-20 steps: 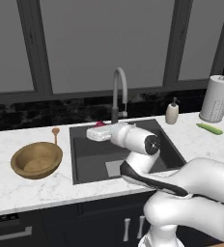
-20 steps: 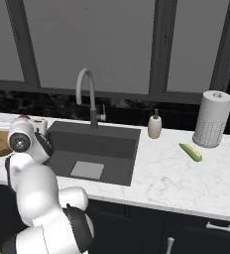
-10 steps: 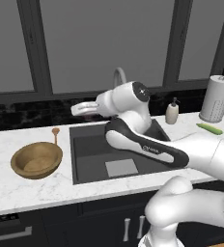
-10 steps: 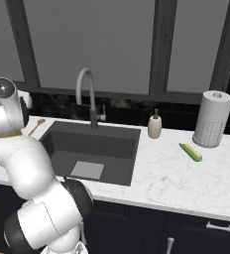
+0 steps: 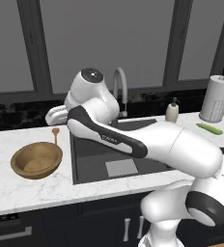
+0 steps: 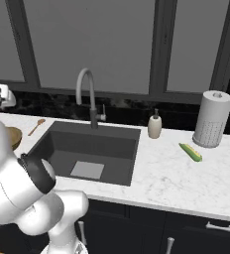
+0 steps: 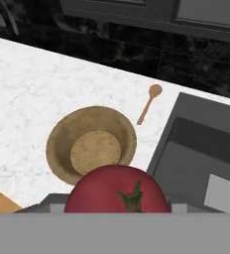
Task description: Pick the tomato from the sink and place it in the bowl. Then pick the bowl and place it in the microwave. Then close the microwave door and press the start button.
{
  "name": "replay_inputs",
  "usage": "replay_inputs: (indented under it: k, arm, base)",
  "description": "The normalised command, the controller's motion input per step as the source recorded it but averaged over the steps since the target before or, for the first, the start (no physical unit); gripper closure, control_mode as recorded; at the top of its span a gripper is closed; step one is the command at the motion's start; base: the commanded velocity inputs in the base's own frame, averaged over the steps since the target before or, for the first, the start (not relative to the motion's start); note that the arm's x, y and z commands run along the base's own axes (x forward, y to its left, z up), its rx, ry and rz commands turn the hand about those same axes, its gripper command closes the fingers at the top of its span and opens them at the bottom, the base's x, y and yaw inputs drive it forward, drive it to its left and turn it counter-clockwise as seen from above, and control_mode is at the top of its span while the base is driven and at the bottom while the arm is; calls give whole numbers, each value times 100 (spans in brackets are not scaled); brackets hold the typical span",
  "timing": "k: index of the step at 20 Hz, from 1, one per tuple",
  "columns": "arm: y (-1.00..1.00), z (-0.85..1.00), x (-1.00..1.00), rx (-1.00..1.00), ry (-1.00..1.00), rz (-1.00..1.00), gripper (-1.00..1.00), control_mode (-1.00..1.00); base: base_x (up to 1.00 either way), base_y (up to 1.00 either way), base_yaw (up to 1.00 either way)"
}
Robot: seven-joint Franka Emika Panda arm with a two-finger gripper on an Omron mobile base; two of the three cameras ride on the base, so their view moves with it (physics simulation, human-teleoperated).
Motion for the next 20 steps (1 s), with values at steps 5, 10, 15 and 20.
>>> replay_inputs:
  k: [5, 10, 15, 20]
  arm:
    - [25, -58, 0, -13, 19, 0, 100, -100]
    - [10, -45, 0, -1, 9, 0, 100, -100]
    - [12, -49, 6, 0, 4, 0, 100, -100]
    - [14, -52, 28, 0, 5, 0, 100, -100]
  base:
    - [0, 0, 0]
    - [0, 0, 0]
    - [0, 0, 0]
    - [0, 0, 0]
